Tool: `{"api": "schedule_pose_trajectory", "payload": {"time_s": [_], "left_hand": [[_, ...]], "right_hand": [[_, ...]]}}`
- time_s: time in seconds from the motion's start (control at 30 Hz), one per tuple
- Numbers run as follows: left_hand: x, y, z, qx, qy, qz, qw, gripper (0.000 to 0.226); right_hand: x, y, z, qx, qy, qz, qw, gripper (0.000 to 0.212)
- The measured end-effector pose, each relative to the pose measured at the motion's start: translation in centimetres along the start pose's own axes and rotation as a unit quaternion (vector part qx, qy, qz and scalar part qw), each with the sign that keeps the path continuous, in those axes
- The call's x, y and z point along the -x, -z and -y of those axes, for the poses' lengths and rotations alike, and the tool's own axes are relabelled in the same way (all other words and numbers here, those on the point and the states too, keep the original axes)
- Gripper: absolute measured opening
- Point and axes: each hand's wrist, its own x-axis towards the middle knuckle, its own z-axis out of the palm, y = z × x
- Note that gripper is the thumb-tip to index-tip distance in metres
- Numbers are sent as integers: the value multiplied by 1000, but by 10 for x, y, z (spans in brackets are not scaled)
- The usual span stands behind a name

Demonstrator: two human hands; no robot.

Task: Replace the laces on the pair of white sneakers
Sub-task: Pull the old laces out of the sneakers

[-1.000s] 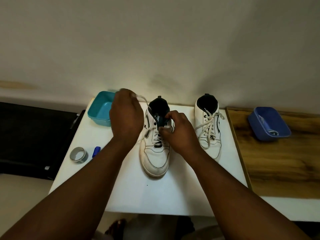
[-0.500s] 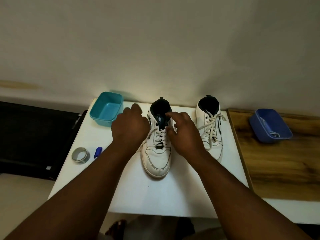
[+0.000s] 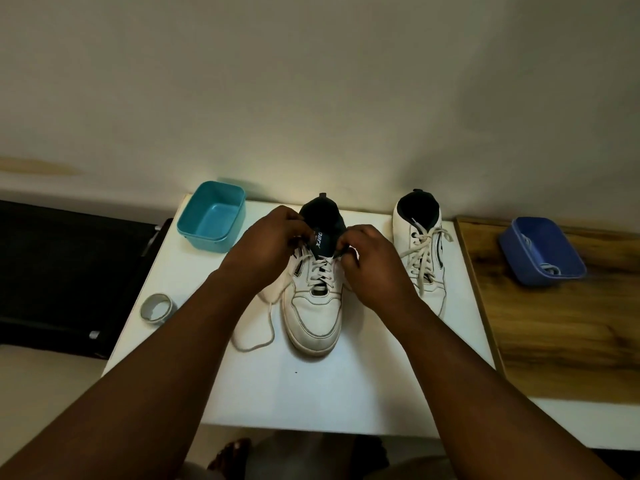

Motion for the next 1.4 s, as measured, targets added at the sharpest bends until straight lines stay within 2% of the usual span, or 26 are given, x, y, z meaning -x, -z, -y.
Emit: {"api": "schedule_pose_trajectory", "payload": {"time_s": [0.13,0.23,0.37,0.6,0.73,0.87,0.93,1.0,1.1,1.17,1.23,1.3,1.4], "left_hand": [[2,-2,-2,30,9,-15,999,27],[3,-8,-7,24,10,-23,999,29],[2,-6,-7,22,-1,-16,1000,26],[0,-6,-6,13,3,-7,1000,25],[-1,-9,-6,14,0,-1,1000,24],[-5,-11,-8,15,2,-1,1000,25],[-6,-13,-10,21,-2,0,1000,27],[-5,-13,-10,24,-13,1,1000,26],[-5,-12,-7,20,-23,-4,1000,25],[-4,-13,-8,19,-21,-7,1000,24],[-4,-13,-11,24,-14,-5,1000,24],[-5,-11,-12,27,-9,-3,1000,25],[-6,-12,-13,20,-9,-7,1000,26]], "right_hand": [[1,2,2,-12,-22,2,1000,15],[3,1,14,29,-35,21,999,22],[1,-11,24,149,41,38,987,30],[-4,-8,21,127,-8,53,991,12],[1,-10,23,179,1,-10,984,10],[8,-17,26,204,-61,-79,974,16],[7,-18,26,215,-41,-66,973,19],[3,-15,25,216,-4,-19,976,25],[-3,-8,23,222,-8,40,974,25],[-1,-6,22,216,-9,14,976,20],[6,-7,21,203,-21,-58,977,16],[11,-6,19,174,-62,-136,973,21],[13,1,17,162,-105,-155,969,23]]}}
